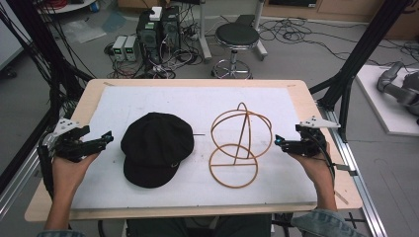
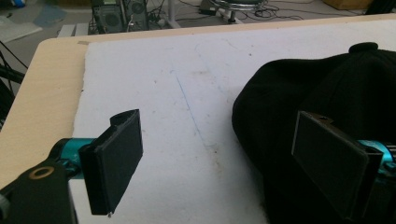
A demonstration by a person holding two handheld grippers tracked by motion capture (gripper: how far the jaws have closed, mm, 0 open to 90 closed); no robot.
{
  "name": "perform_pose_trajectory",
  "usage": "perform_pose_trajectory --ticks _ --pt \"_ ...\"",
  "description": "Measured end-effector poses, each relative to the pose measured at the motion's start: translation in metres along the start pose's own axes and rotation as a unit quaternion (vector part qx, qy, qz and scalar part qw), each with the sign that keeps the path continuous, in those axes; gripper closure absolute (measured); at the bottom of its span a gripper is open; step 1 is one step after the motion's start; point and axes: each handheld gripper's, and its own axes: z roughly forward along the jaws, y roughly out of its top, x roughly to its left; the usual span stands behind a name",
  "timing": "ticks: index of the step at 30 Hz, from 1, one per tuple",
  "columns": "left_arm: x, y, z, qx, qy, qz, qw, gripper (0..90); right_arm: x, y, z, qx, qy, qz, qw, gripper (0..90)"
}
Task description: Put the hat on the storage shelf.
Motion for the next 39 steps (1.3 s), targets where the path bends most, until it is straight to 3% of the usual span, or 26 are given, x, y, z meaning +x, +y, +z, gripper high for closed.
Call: perform_pose_trajectory --ticks 11,20,25,33,39 --pt "-0.002 0.001 -0.001 -0.003 -0.001 -0.003 1.0000 16.1 0.002 0.001 0.001 -0.002 0.004 -0.014 0.9999 12.1" --pt "-0.006 0.006 0.000 -0.012 -0.024 -0.009 0.9996 16.1 0.001 0.000 0.001 0.001 0.004 -0.007 1.0000 12.1" --pt "-0.011 0.014 0.001 -0.016 -0.041 0.003 0.9990 16.6 -0.001 0.001 -0.002 0.000 0.002 -0.006 1.0000 12.1" --pt "-0.025 0.033 0.013 -0.025 -0.058 0.006 0.9980 16.7 -0.005 0.000 -0.006 -0.004 -0.002 0.002 1.0000 12.1" --pt "-0.025 0.041 0.028 -0.009 -0.063 -0.007 0.9979 17.1 -0.003 0.000 -0.005 0.001 0.000 0.000 1.0000 12.1"
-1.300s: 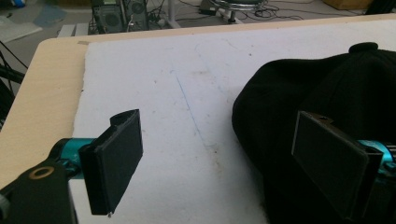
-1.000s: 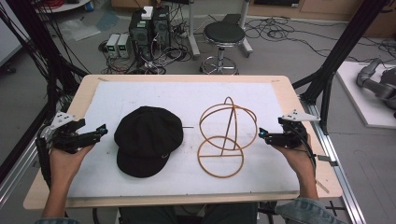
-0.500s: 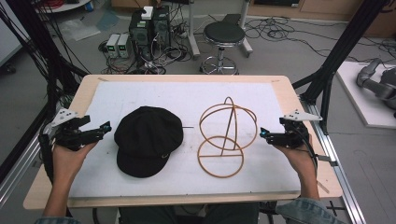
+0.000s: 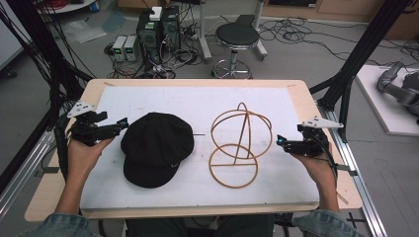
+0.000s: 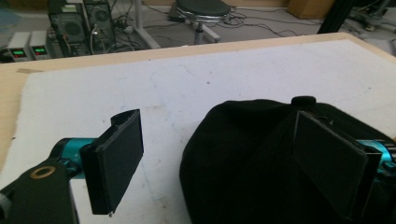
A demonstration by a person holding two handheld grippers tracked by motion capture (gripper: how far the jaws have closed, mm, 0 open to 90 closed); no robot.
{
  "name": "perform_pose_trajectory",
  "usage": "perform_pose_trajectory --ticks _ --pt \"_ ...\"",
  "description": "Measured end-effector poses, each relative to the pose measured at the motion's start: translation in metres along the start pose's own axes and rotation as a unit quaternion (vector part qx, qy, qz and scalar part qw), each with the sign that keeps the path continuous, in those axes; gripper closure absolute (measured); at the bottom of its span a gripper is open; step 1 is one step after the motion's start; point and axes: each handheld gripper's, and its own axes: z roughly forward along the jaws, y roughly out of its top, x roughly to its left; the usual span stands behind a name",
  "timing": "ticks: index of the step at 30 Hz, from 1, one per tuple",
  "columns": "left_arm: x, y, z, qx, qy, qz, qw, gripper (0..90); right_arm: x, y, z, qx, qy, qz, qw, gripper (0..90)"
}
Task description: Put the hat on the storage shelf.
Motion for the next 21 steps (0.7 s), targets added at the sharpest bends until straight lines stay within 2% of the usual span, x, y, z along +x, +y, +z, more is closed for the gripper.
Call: perform_pose_trajectory --ticks 1,7,11,15,21 --pt "0.000 0.002 0.004 0.001 -0.010 -0.005 0.9999 17.3 0.000 0.000 0.000 0.001 0.000 0.001 1.0000 12.1" --pt "-0.009 0.007 0.014 0.001 -0.029 -0.006 0.9996 17.5 0.000 0.000 0.001 0.002 0.001 0.001 1.0000 12.1" --pt "-0.021 0.011 0.025 0.007 -0.040 0.008 0.9992 17.5 0.001 0.000 0.001 0.002 0.003 0.001 1.0000 12.1" --pt "-0.031 0.015 0.036 0.001 -0.048 0.018 0.9987 18.4 0.001 0.000 0.001 0.004 0.005 -0.001 1.0000 12.1" --pt "-0.047 0.015 0.055 0.009 -0.071 0.018 0.9973 18.8 0.002 0.000 0.002 0.005 0.009 -0.001 0.9999 12.1"
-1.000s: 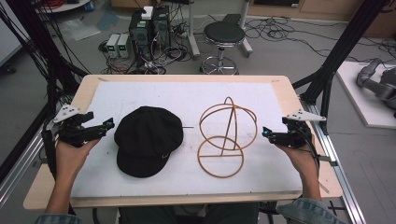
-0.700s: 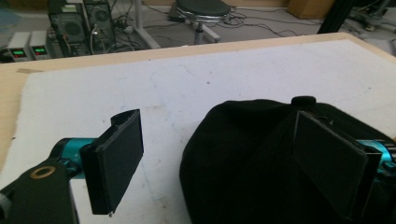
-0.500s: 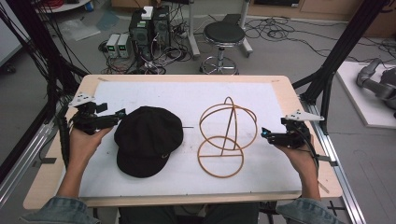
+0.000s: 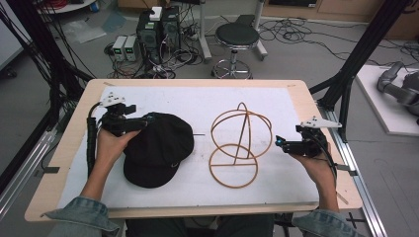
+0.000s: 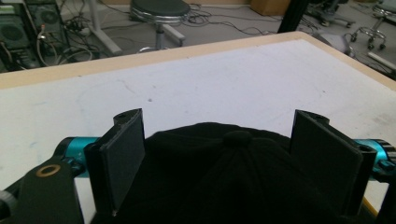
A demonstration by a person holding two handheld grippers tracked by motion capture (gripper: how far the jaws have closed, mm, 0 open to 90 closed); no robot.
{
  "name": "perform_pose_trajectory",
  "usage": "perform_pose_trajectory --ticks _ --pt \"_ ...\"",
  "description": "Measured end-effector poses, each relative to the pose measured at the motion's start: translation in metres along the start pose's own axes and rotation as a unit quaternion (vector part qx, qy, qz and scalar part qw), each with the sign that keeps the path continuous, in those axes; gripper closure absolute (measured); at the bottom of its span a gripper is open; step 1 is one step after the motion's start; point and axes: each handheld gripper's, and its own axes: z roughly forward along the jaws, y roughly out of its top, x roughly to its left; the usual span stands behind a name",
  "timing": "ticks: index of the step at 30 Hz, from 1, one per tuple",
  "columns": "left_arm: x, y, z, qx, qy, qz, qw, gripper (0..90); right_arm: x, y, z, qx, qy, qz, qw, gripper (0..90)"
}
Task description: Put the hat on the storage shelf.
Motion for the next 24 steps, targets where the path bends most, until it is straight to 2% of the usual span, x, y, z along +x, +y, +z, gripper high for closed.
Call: perform_pose_trajectory --ticks 2,6,11,15,16,20,22,24 --pt "-0.004 0.000 0.005 0.004 0.000 0.004 1.0000 18.9 0.000 0.000 0.000 -0.001 0.000 0.002 1.0000 12.2" --pt "-0.009 0.000 0.013 0.007 -0.013 0.000 0.9999 19.8 0.000 0.000 0.000 0.000 0.001 0.003 1.0000 12.2" --pt "-0.013 0.000 0.023 0.022 -0.011 0.001 0.9997 19.8 0.001 0.000 0.000 0.001 0.002 -0.001 1.0000 12.1" --pt "-0.018 -0.002 0.031 0.054 -0.011 0.012 0.9984 19.4 0.000 0.000 0.001 0.000 0.002 -0.001 1.0000 12.1" --pt "-0.018 -0.002 0.031 0.054 -0.011 0.012 0.9984 19.5 0.000 0.000 0.001 0.000 0.002 -0.001 1.0000 12.1" --pt "-0.021 -0.005 0.037 0.083 -0.018 0.019 0.9962 19.6 0.001 0.000 0.001 0.002 -0.001 -0.002 1.0000 12.1" --pt "-0.021 -0.006 0.040 0.093 -0.018 0.022 0.9953 19.5 0.001 0.000 0.000 0.001 0.000 -0.002 1.0000 12.2" --pt "-0.021 -0.007 0.041 0.093 -0.019 0.018 0.9954 19.9 0.001 0.000 0.000 0.001 0.000 -0.002 1.0000 12.2"
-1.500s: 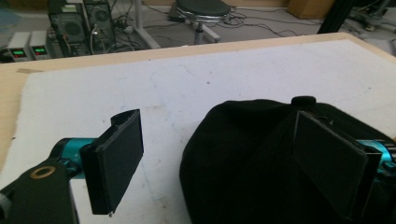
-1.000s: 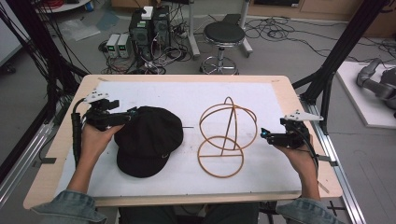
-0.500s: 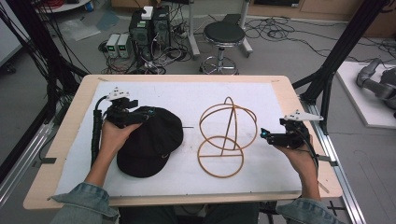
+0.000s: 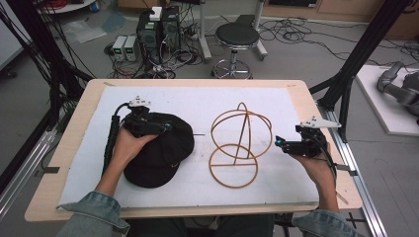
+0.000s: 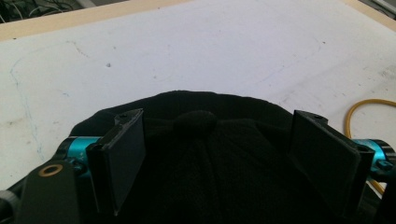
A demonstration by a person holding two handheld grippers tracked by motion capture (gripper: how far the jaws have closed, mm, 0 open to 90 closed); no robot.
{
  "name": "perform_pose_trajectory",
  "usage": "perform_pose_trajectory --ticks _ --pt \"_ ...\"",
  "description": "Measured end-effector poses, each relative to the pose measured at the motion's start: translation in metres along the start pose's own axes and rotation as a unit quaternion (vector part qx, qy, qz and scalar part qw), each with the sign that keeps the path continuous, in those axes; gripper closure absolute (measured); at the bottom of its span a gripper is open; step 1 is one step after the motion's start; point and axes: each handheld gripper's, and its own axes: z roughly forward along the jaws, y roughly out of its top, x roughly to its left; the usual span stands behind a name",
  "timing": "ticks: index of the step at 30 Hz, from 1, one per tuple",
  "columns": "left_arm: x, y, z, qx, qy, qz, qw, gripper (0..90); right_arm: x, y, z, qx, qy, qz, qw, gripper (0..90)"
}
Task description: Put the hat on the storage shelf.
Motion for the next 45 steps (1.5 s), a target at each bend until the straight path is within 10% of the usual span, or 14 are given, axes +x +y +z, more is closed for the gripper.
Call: perform_pose_trajectory --ticks 19,45 --pt "0.004 -0.004 0.005 0.050 0.023 0.009 0.9984 52.6 -0.001 0.001 -0.003 -0.007 -0.007 0.003 0.9999 12.2" --pt "0.004 0.023 -0.051 -0.033 -0.033 0.033 0.9984 67.5 -0.002 0.001 -0.004 -0.012 -0.006 0.008 0.9999 12.1"
